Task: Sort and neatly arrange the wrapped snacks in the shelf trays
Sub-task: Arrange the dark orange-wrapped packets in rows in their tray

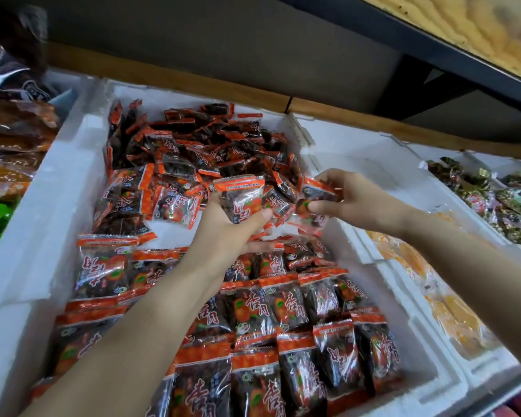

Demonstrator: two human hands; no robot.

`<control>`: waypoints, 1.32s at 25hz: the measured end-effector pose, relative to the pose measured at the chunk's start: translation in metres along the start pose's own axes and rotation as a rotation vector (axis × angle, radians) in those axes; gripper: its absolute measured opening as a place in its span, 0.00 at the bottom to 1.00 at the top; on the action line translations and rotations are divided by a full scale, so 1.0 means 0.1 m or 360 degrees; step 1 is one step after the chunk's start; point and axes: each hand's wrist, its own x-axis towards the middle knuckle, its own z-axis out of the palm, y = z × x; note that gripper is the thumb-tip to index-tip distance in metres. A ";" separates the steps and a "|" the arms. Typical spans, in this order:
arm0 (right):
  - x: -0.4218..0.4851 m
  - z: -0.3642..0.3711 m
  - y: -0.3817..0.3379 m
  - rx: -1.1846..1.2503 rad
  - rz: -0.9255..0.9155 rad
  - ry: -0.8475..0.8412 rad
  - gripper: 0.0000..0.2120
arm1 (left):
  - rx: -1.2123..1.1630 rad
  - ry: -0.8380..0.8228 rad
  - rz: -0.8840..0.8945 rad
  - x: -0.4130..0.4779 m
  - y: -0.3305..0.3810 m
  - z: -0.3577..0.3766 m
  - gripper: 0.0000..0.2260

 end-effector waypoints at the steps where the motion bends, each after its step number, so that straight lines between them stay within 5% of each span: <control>1: 0.06 -0.03 0.07 -0.0213 0.0021 0.0022 0.11 | -0.0002 0.0020 -0.0005 0.01 -0.01 -0.01 0.19; 7: 0.25 0.16 0.41 -0.0877 0.0123 -0.0748 0.19 | 0.0032 0.0019 -0.0069 0.01 -0.05 0.00 0.19; 10: 0.21 0.25 0.40 -0.0981 0.0091 -0.0778 0.29 | 0.0081 -0.0016 -0.0050 -0.01 -0.05 0.01 0.17; 16: 0.11 0.36 0.39 -0.0661 0.0144 -0.0886 0.33 | 0.0113 -0.0032 -0.0052 -0.02 -0.06 0.01 0.16; 20: 0.16 0.32 0.34 -0.0513 0.0030 -0.0700 0.29 | 0.0124 -0.0031 -0.0088 0.00 -0.07 -0.01 0.18; 25: 0.02 0.38 -0.18 0.0415 -0.0275 -0.0268 0.23 | 0.0188 -0.0128 -0.0170 -0.05 -0.03 0.07 0.15; 28: -0.05 0.42 -0.35 0.0350 -0.0313 -0.0158 0.22 | 0.0176 -0.0002 -0.0151 -0.08 0.00 0.11 0.08; 33: -0.18 0.54 -0.46 -0.0043 -0.0400 0.0161 0.25 | 0.0017 0.0152 -0.0327 0.00 -0.04 0.10 0.24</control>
